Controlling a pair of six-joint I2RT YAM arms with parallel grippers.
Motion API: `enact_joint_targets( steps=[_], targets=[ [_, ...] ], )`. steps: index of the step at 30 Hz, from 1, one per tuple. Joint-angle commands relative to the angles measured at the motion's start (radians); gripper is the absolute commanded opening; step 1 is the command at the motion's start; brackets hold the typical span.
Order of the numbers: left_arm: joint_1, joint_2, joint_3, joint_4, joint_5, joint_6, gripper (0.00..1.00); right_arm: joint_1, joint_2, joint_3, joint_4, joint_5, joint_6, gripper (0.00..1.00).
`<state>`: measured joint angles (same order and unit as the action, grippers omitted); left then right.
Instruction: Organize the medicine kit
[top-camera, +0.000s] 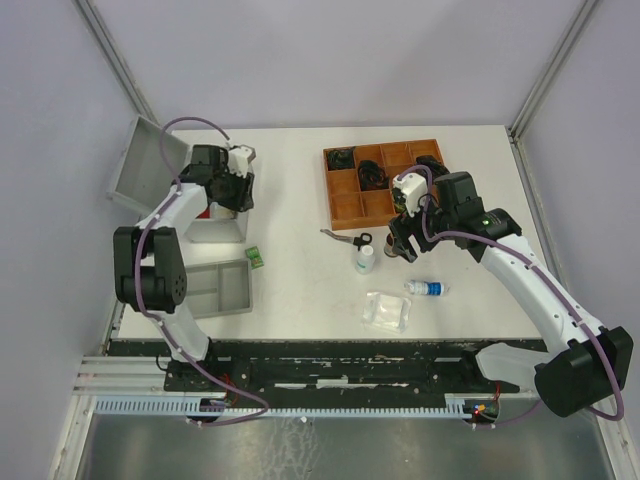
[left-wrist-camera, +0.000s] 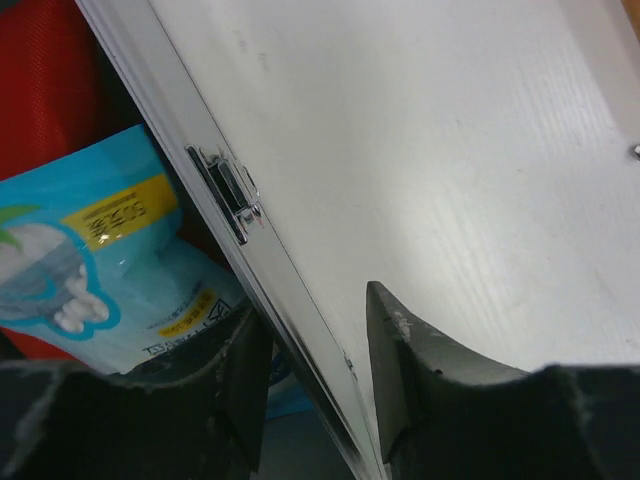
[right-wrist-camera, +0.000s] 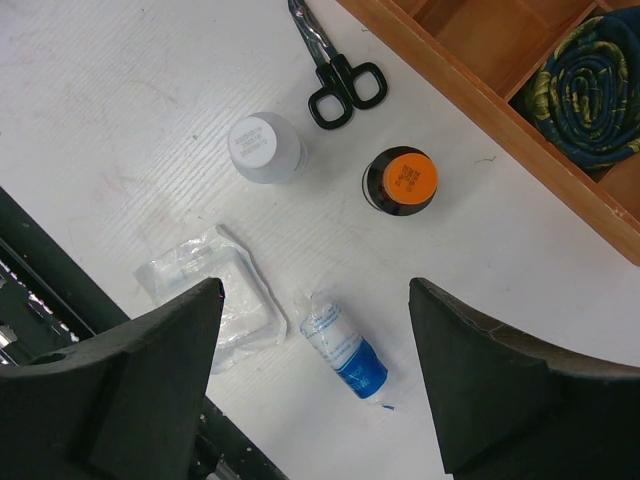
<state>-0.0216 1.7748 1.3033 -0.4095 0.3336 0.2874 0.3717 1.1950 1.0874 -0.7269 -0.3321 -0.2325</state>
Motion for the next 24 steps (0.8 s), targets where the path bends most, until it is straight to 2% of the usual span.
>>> enact_joint_targets(
  steps=[1,9,16,19,20,24],
  targets=[
    [-0.131,-0.057,-0.038,-0.013,0.032,0.093,0.44,-0.003,-0.016,0.003,0.013,-0.01,-0.004,0.84],
    [-0.305,-0.027,-0.012,-0.097,-0.115,0.315,0.3,-0.002,-0.02,0.002,0.015,-0.008,-0.005,0.84],
    [-0.317,0.001,0.042,-0.206,-0.199,0.471,0.22,-0.002,-0.02,0.001,0.017,-0.008,-0.006,0.84],
    [-0.317,-0.028,0.01,-0.254,-0.226,0.555,0.2,-0.003,-0.016,0.0,0.016,-0.007,-0.007,0.84],
    [-0.316,-0.08,-0.075,-0.269,-0.253,0.677,0.17,-0.003,-0.01,0.0,0.016,-0.007,-0.007,0.84],
    [-0.31,-0.113,-0.111,-0.267,-0.288,0.738,0.16,-0.003,0.001,-0.001,0.013,-0.004,-0.012,0.84]
  ],
)
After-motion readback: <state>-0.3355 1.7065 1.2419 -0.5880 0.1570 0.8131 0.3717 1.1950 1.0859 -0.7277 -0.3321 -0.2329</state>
